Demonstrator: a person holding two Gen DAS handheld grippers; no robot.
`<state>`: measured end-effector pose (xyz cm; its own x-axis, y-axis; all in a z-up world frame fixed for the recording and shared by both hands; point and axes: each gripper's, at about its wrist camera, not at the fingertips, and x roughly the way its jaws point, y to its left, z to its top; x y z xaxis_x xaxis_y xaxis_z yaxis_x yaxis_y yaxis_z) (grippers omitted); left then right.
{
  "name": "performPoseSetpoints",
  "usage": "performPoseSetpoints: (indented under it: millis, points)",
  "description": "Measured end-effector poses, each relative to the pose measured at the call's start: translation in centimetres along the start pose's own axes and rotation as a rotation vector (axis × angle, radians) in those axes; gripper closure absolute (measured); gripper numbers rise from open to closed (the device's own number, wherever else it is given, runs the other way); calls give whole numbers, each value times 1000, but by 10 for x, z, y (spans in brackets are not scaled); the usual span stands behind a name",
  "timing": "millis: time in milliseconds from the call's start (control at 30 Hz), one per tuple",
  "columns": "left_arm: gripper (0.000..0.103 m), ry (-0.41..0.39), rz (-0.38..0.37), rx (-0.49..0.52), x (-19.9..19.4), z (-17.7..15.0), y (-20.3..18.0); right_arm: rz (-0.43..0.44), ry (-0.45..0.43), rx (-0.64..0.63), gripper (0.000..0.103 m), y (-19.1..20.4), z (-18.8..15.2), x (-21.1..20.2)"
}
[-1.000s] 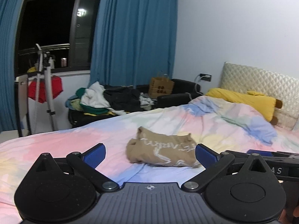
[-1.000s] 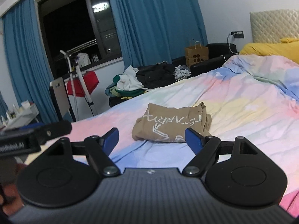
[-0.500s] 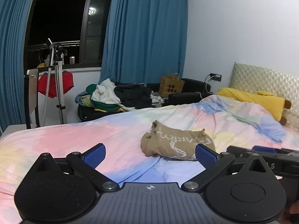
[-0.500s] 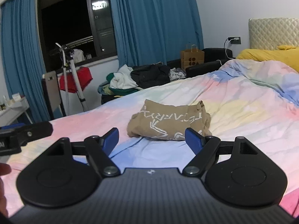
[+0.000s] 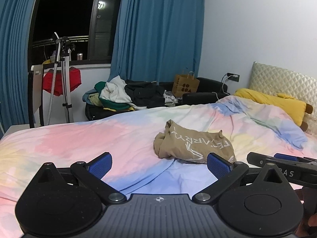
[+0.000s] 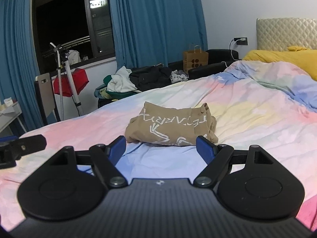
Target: Fold clothes
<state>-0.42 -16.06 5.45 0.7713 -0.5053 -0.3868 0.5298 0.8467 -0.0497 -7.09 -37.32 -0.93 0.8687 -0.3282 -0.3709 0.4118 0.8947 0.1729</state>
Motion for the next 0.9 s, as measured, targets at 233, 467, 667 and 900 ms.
performPoseSetpoints:
  millis: [233, 467, 667, 900]
  points:
    - [1, 12, 7, 11, 3, -2, -3, -17, 3, -26, 23, 5, -3, 1]
    - [1, 5, 19, 20, 2, -3, -5, -19, -2, -51, 23, 8, -3, 1]
    - [1, 2, 29, 22, 1, -2, -6, -18, -6, -68, 23, 10, -4, 0]
    - [0, -2, 31, 24, -1, -3, -8, -19, -8, -77, 23, 12, -4, 0]
